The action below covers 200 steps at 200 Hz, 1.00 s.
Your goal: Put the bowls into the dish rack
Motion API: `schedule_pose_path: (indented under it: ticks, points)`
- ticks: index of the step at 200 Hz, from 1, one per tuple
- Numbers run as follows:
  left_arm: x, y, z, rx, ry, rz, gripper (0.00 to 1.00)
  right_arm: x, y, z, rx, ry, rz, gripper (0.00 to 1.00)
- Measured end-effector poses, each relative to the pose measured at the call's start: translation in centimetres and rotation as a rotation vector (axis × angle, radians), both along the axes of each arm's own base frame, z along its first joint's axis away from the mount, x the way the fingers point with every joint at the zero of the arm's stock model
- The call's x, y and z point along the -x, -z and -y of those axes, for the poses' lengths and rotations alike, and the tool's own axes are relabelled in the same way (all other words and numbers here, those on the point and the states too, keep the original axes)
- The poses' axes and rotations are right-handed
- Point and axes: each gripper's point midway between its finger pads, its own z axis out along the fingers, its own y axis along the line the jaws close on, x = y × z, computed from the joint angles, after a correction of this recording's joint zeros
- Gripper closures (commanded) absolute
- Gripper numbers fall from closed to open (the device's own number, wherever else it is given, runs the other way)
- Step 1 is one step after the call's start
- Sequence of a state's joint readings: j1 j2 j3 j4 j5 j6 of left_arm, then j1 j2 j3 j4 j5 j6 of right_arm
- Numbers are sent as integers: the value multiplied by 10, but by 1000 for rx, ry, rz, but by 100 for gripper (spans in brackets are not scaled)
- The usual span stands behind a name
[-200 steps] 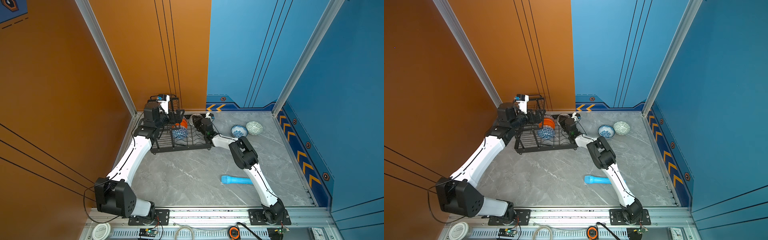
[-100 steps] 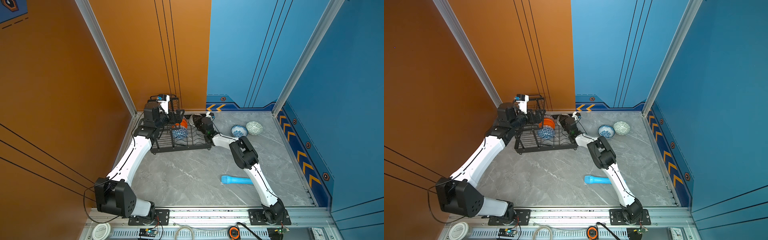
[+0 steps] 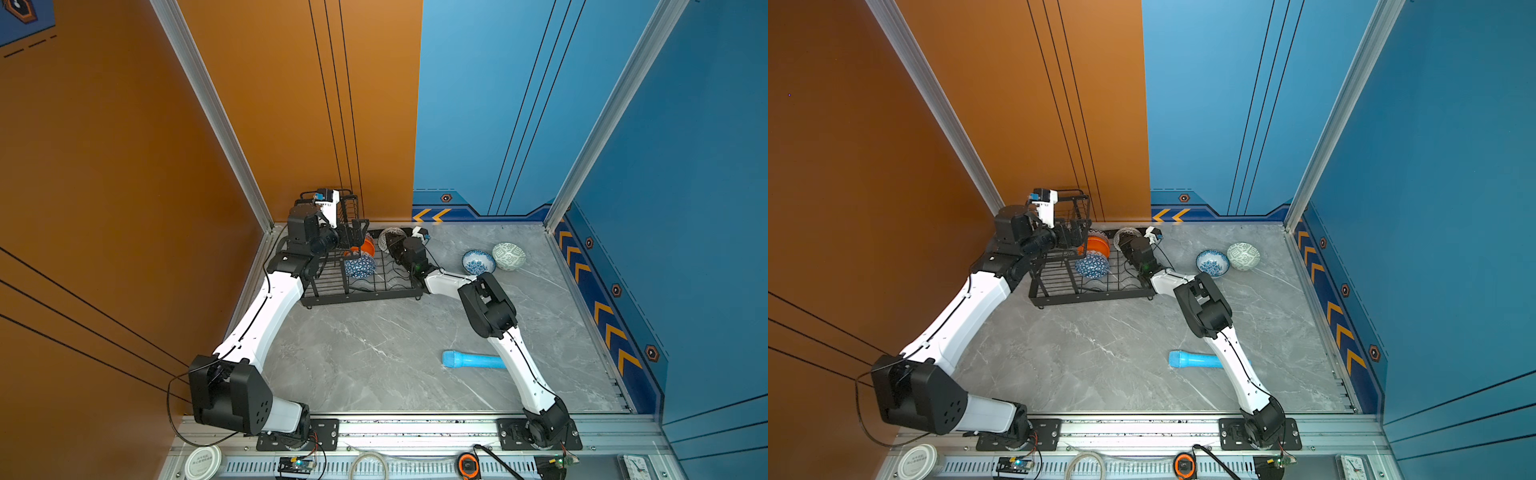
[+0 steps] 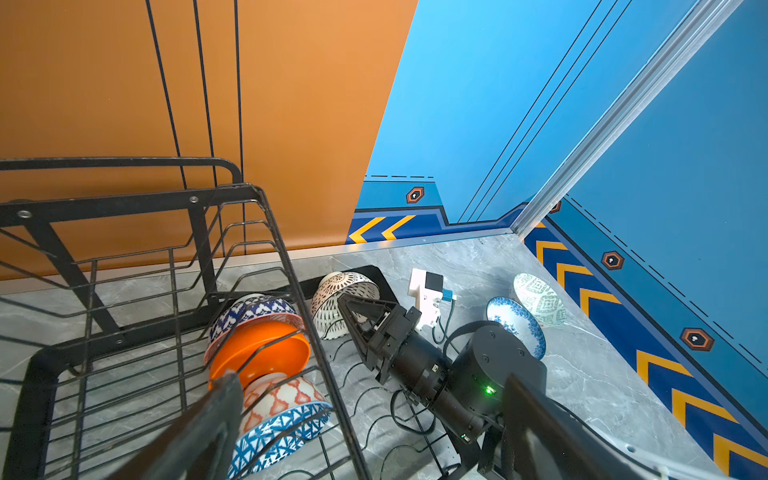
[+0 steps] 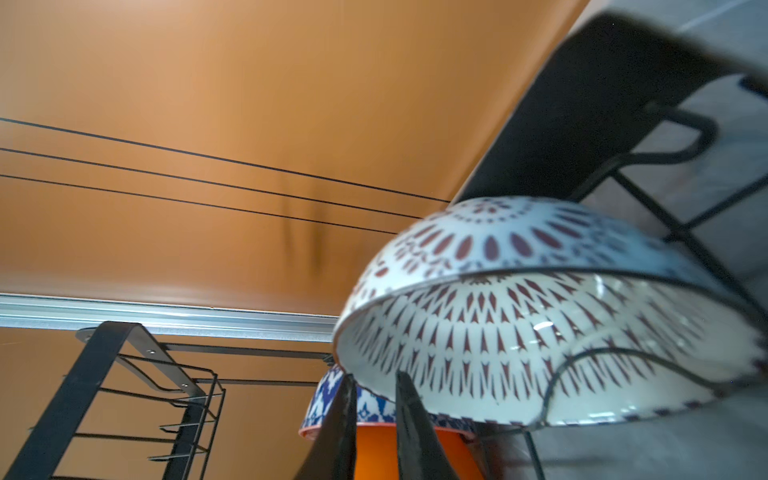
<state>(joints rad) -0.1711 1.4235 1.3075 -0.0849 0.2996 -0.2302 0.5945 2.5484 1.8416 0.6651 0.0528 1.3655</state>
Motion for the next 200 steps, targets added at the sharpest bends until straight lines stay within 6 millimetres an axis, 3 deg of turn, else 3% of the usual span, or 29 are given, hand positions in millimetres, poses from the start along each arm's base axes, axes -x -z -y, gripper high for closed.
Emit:
schedule_pose_path:
  ticks: [23,91,164,200]
  points:
    - [0,1,0,0,0,-2,2,3,4,2,8,0,-12,77]
    - [0,3,0,1,-1,-8,2,12,-16,12,-1,-4,0,69]
    - [2,5,4,0,6,-11,2,28,-36,25,-2,-28,22,30]
    - [7,7,23,-13,37,-12,2,39,-60,40,1,-30,48,0]
